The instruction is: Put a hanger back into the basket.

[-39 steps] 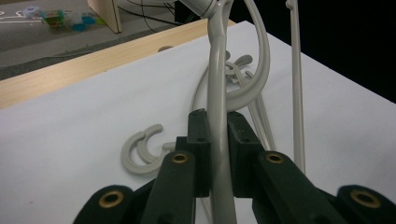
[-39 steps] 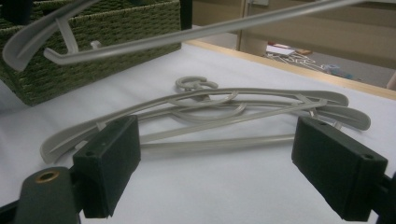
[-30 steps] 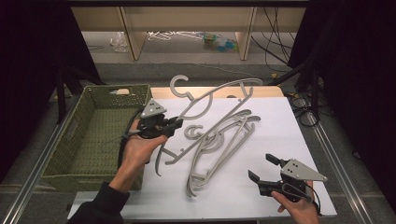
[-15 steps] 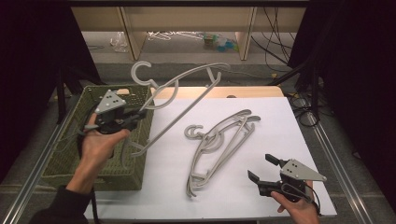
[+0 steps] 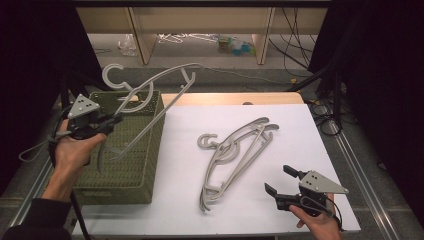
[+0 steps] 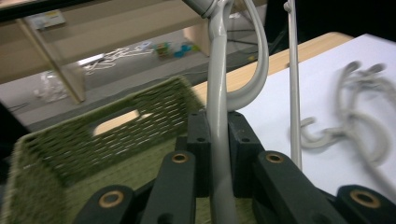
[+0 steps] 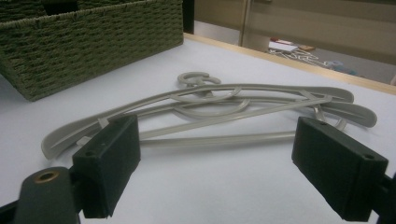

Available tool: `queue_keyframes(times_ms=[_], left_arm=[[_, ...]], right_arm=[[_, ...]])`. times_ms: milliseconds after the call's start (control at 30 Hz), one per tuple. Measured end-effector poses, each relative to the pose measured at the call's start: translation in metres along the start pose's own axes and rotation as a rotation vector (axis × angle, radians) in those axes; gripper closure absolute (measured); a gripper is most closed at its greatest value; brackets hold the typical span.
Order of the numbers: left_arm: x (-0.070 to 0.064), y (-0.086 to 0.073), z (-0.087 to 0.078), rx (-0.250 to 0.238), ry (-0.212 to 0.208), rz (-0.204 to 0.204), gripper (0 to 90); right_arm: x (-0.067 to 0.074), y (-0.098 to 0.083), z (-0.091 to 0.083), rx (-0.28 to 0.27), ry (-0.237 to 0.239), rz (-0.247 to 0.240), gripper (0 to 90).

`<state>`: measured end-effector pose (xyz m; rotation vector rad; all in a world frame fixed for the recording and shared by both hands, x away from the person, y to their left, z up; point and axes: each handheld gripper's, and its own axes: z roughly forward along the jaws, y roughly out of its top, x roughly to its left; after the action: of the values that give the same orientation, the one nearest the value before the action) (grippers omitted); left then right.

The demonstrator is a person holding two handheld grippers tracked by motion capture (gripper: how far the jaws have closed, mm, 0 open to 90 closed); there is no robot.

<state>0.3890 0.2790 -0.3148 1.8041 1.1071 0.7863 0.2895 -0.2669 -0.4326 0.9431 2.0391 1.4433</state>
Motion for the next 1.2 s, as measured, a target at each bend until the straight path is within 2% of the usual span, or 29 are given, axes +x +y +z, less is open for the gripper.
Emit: queue_keyframes(times_ms=[33, 133, 167, 300, 333, 433, 533, 600, 633, 733, 767, 867, 900, 967, 1200], left_arm=[[0.005, -0.003, 0.000, 0.003, 0.008, -0.004, 81.3], [0.016, -0.010, -0.001, 0.009, 0.032, -0.006, 81.3], [0.020, -0.013, -0.001, 0.013, 0.042, -0.002, 81.3], [0.033, -0.024, -0.003, 0.013, 0.061, -0.012, 81.3], [0.036, -0.026, -0.003, 0.017, 0.069, -0.011, 81.3], [0.044, -0.034, -0.005, 0.032, 0.088, -0.002, 81.3], [0.051, -0.042, -0.006, 0.039, 0.100, -0.014, 81.3], [0.055, -0.046, -0.007, 0.041, 0.109, -0.005, 81.3], [0.057, -0.049, -0.008, 0.048, 0.109, -0.001, 81.3], [0.062, -0.056, -0.009, 0.051, 0.117, 0.006, 81.3], [0.064, -0.058, -0.010, 0.058, 0.124, 0.006, 81.3], [0.070, -0.064, -0.011, 0.082, 0.147, 0.014, 81.3], [0.072, -0.067, -0.011, 0.084, 0.145, 0.008, 81.3], [0.074, -0.072, -0.012, 0.090, 0.143, -0.004, 81.3], [0.079, -0.081, -0.013, 0.113, 0.141, -0.004, 81.3]], right_arm=[[-0.001, 0.000, 0.000, -0.011, -0.011, -0.020, 16.3], [-0.002, 0.000, 0.000, 0.000, -0.019, -0.020, 16.3], [0.000, 0.000, 0.000, 0.013, -0.011, -0.002, 16.3], [-0.001, 0.000, 0.001, 0.003, -0.017, -0.017, 16.3], [0.000, 0.000, 0.000, 0.020, -0.013, -0.004, 16.3], [-0.001, -0.001, 0.000, 0.023, -0.007, 0.001, 16.3], [-0.001, -0.001, 0.000, 0.026, -0.010, 0.000, 16.3], [-0.002, -0.001, 0.001, 0.017, -0.016, -0.016, 16.3], [-0.001, -0.001, 0.000, 0.026, -0.009, -0.002, 16.3], [-0.001, -0.001, 0.000, 0.024, -0.011, -0.010, 16.3], [-0.002, -0.001, 0.001, 0.009, -0.020, -0.017, 16.3], [-0.001, -0.001, 0.002, 0.013, -0.012, -0.019, 16.3], [0.000, -0.001, 0.001, 0.024, -0.007, -0.002, 16.3], [0.000, -0.001, 0.001, 0.018, -0.009, -0.003, 16.3], [0.000, -0.001, 0.002, 0.022, -0.005, -0.005, 16.3]])
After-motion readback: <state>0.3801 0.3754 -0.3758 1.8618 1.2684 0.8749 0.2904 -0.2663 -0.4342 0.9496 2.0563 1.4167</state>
